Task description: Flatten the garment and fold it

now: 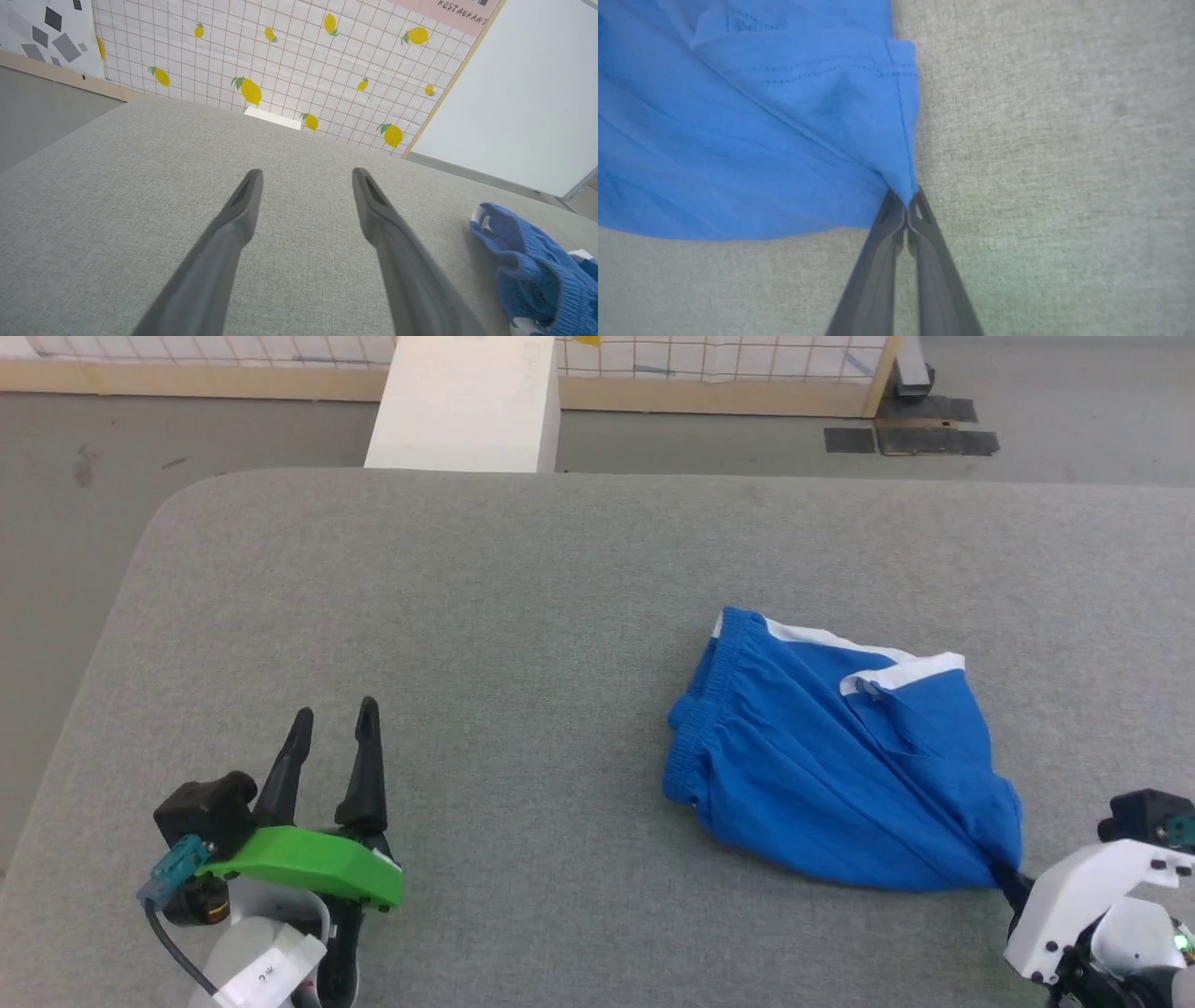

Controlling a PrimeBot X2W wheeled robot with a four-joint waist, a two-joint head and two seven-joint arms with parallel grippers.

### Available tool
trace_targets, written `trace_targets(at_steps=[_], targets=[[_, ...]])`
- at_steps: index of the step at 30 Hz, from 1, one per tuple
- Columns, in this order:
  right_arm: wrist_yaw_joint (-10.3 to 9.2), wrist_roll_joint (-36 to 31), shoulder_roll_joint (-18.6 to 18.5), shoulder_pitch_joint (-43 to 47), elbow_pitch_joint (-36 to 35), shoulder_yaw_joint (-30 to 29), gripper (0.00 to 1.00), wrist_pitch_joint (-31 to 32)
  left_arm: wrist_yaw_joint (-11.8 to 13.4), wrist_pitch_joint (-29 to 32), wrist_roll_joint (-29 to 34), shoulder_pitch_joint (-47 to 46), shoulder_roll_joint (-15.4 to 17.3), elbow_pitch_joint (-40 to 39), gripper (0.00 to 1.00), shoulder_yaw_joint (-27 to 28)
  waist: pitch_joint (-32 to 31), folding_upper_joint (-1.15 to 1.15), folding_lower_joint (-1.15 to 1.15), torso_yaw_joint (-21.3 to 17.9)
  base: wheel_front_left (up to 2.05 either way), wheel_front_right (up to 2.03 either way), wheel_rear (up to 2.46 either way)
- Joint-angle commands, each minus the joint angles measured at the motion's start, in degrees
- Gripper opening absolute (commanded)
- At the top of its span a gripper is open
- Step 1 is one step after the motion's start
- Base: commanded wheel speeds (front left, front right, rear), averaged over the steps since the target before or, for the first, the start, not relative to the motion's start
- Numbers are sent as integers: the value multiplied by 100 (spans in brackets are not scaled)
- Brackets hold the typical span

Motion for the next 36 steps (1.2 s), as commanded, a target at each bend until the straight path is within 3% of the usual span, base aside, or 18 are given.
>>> trace_targets(at_steps=[1,6,10,17,26,36], targets=[[-8,18,1,-26,-152,37,100,-163,-41,6,-60,46,21,6,100,-12,-21,0,0,-46,0,0,0],[-8,308,2,-155,-549,-11,100,-1018,-34,28,-74,73,21,21,100,-54,-113,0,0,-69,0,0,0],[-8,144,2,-286,-739,-9,100,-1331,-24,38,-82,94,17,23,100,-88,-168,0,0,-49,0,0,0],[-8,-644,2,-942,-564,680,100,-585,-9,64,-56,75,47,-59,100,-155,-69,0,0,-4,0,0,0],[-8,-1566,-228,-2309,412,1532,100,491,-35,66,-80,-138,60,-193,100,-212,400,0,0,214,0,0,0],[-8,-1957,-370,-2877,1297,2001,100,763,-68,10,-151,-294,67,-170,100,-165,779,0,0,328,0,0,0]])
